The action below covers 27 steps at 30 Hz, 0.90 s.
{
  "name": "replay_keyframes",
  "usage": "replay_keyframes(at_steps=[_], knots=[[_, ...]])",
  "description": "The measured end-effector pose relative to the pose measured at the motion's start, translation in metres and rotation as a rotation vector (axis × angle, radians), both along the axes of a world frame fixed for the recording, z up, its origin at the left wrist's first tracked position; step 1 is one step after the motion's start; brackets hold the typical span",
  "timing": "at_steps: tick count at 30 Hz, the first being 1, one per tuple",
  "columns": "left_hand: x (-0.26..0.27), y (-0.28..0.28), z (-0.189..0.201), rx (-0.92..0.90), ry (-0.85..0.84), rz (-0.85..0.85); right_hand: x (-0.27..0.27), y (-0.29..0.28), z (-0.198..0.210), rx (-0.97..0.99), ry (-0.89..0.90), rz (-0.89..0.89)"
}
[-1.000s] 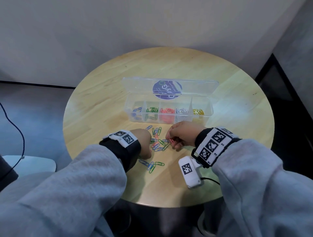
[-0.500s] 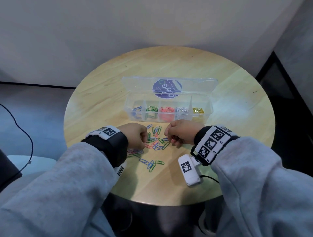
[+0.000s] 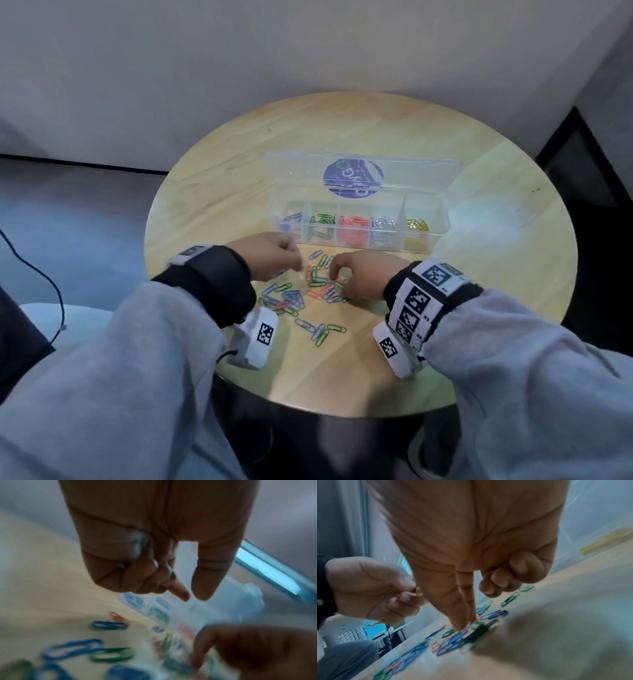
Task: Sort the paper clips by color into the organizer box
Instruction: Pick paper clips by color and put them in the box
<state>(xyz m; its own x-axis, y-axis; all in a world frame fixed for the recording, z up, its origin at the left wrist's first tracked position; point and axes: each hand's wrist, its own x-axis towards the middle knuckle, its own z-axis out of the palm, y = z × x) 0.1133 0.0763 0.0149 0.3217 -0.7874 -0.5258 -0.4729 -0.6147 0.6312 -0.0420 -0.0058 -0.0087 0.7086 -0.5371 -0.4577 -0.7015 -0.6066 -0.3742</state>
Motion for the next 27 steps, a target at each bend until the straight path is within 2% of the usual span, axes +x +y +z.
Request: replay_keyframes(at_steps=[2, 3, 7, 10, 14, 17, 24, 27], knots=[[-0.011, -0.002, -0.003, 0.059, -0.350, -0.245, -0.001, 0.000, 0.000, -0.010, -0.004, -0.003], [-0.016, -0.001, -0.003, 0.090, -0.440, -0.307, -0.002, -0.001, -0.001, -0.014, -0.013, -0.009], [-0.029, -0.005, -0.008, 0.150, -0.553, -0.412, -0.002, -0.002, -0.002, -0.054, -0.015, -0.017], [-0.023, -0.005, -0.010, 0.165, -0.474, -0.368, -0.002, 0.000, -0.001, -0.034, 0.013, 0.028], [-0.011, -0.001, -0.011, 0.122, 0.011, -0.095, -0.001, 0.001, 0.000, -0.052, 0.040, 0.132], [-0.006, 0.000, -0.007, 0.033, 0.201, 0.100, 0.001, 0.003, 0.000, -0.067, 0.018, 0.105], [-0.005, -0.003, -0.006, 0.029, 0.169, 0.163, 0.004, 0.008, 0.000, -0.073, 0.056, 0.182], [-0.007, -0.004, -0.005, -0.031, 0.174, 0.209, 0.004, 0.007, -0.003, -0.069, 0.095, 0.155]])
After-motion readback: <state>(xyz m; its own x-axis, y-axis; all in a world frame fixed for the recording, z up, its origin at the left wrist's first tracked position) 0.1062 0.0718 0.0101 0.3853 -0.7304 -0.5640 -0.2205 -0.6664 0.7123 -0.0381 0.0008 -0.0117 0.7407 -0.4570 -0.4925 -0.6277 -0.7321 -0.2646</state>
